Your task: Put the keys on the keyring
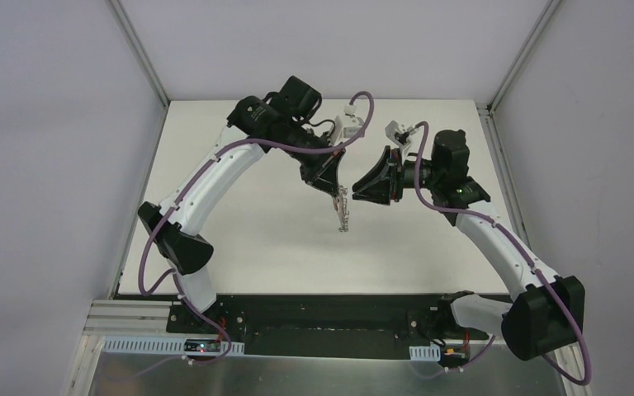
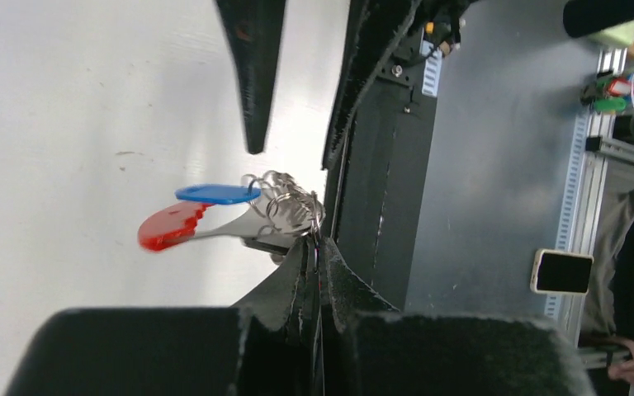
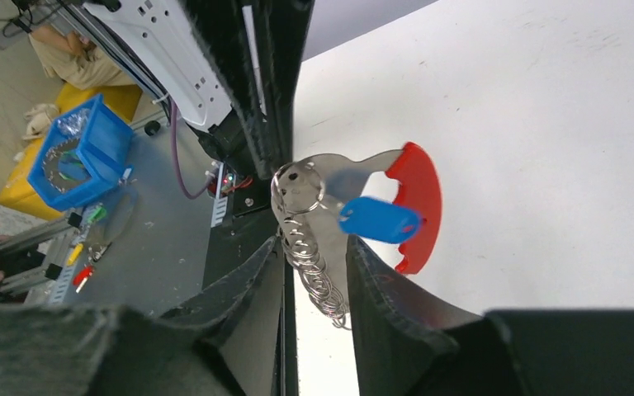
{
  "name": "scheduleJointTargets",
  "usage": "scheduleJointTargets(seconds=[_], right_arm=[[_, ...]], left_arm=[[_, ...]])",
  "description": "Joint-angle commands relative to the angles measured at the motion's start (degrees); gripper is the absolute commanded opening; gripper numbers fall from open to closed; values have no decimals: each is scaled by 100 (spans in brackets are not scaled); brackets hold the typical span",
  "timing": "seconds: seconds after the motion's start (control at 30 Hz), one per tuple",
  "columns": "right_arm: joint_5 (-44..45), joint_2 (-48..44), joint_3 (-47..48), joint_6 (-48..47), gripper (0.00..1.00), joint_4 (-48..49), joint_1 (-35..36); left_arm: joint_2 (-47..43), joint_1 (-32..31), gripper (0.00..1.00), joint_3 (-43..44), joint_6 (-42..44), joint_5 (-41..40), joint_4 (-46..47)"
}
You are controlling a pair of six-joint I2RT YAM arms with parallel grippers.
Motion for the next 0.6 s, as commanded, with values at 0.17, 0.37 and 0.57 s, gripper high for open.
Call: scheduleJointTargets(seconds=[0.17, 0.37, 0.57], right_arm=[[-256, -348, 563, -862, 41, -1222, 184], [-229, -368, 568, -1398, 45, -1274, 342], [-168, -245, 598, -1276, 43, -1150, 492]], left_arm=[[245, -414, 0, 685, 492, -265, -1191], [358, -445, 0, 701, 360, -72, -1092], [461, -453, 0, 701, 257, 102, -991]])
